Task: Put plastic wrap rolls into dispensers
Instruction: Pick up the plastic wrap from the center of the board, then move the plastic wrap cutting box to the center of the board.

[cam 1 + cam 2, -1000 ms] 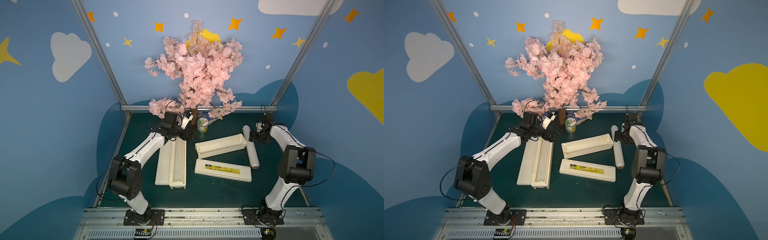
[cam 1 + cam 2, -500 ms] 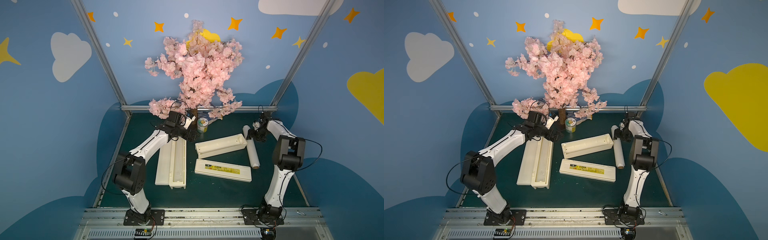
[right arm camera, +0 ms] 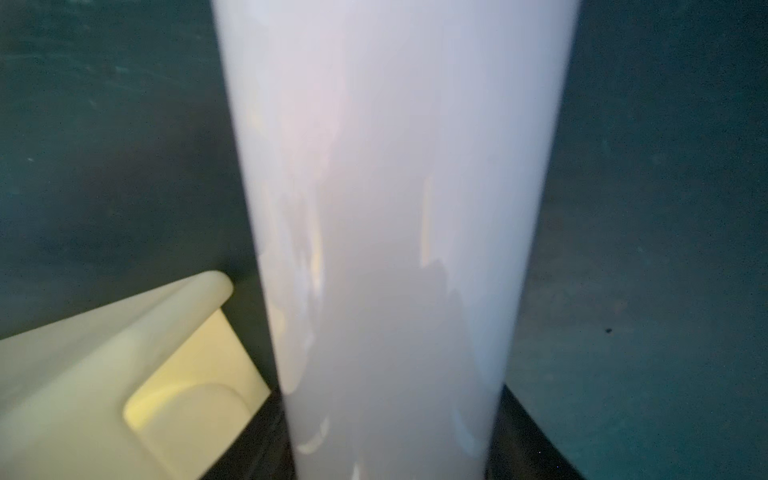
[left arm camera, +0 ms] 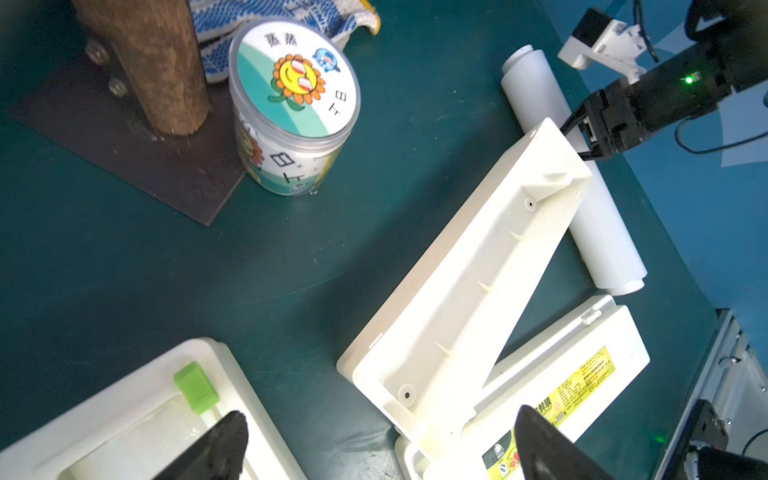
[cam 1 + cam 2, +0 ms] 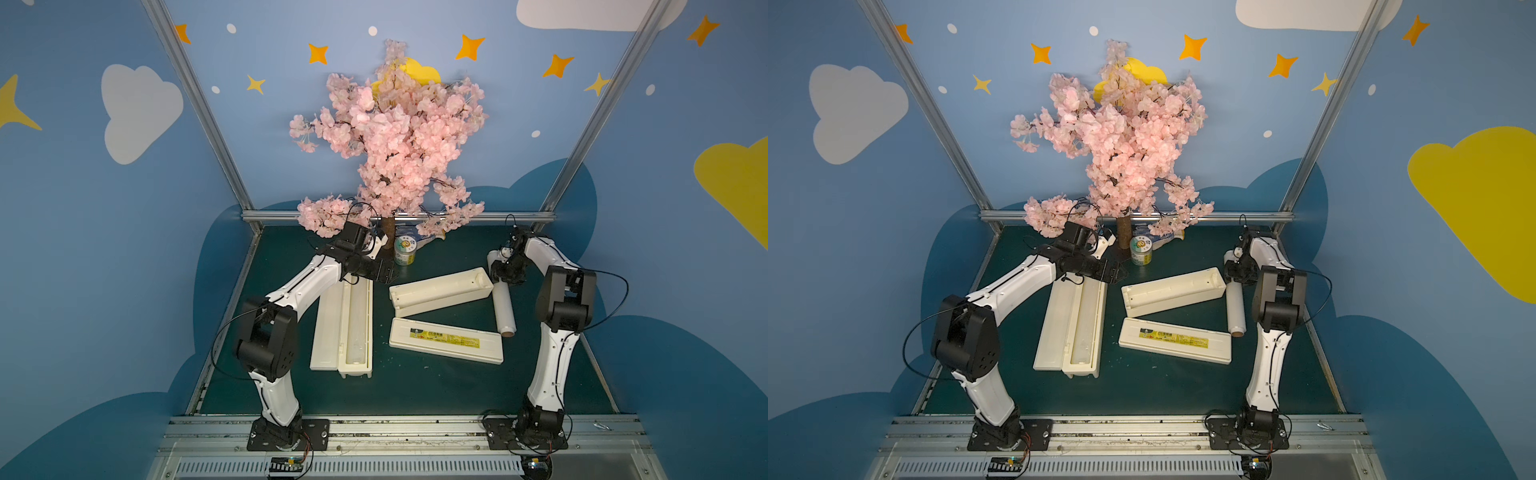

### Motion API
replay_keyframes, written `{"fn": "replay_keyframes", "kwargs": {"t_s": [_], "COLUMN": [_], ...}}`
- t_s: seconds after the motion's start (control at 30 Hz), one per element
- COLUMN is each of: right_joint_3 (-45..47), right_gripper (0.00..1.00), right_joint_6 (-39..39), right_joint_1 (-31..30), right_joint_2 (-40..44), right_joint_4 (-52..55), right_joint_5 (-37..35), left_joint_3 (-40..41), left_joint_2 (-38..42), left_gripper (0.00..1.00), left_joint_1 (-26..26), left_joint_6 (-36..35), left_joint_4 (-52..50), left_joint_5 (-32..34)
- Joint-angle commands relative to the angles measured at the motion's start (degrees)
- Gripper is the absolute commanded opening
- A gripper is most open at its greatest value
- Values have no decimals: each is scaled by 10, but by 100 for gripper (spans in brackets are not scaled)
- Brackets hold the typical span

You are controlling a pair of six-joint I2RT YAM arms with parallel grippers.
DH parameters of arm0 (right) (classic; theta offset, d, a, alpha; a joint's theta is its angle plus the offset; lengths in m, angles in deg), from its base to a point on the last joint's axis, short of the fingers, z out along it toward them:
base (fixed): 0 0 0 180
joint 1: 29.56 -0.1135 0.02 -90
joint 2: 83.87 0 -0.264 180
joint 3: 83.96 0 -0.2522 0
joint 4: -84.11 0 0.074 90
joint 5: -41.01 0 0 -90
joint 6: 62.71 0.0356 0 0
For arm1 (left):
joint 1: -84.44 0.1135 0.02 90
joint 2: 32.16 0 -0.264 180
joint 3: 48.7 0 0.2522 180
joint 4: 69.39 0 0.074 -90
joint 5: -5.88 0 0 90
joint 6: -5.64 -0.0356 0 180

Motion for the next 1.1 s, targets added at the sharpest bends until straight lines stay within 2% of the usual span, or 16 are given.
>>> {"fn": "replay_keyframes", "kwargs": {"t_s": [0.0, 0.07, 0.2, 0.33, 0.63, 0.73, 0.83, 0.87, 0.9, 1.0, 1.07], "right_joint_3": [-11, 0, 10, 31, 139, 158, 175, 186, 197, 231, 247], "right_gripper": [21, 20, 18, 17, 16, 15, 15, 15, 15, 14, 14], "right_joint_6": [-24, -44, -96, -154, -341, -369, -394, -406, -410, -439, -445], "right_joint_1": [3, 5, 4, -5, -94, -108, -115, -119, -124, -131, -135], "right_joint_2": [26, 60, 122, 182, 307, 323, 338, 344, 348, 358, 366], "right_joint_4": [-2, -22, -46, -74, -191, -208, -210, -222, -237, -290, -316], "right_joint_5": [-24, -26, -41, -45, -58, -10, 69, 82, 85, 116, 135], "left_joint_3": [-22, -26, -34, -65, -110, -117, -124, -129, -138, -169, -193], "left_joint_2": [-12, -17, -38, -73, -145, -159, -170, -174, -178, -198, -211], "left_gripper": [100, 99, 95, 90, 77, 69, 56, 55, 49, 41, 39], "left_joint_1": [-33, -52, -63, -62, -64, -68, -71, -72, -74, -76, -76], "left_joint_6": [85, 110, 165, 187, 213, 207, 192, 182, 172, 140, 117], "left_joint_4": [-62, -79, -108, -159, -163, -164, -159, -161, -163, -181, -199], "left_joint_5": [40, 75, 66, 76, 48, 39, 23, 23, 23, 23, 25]}}
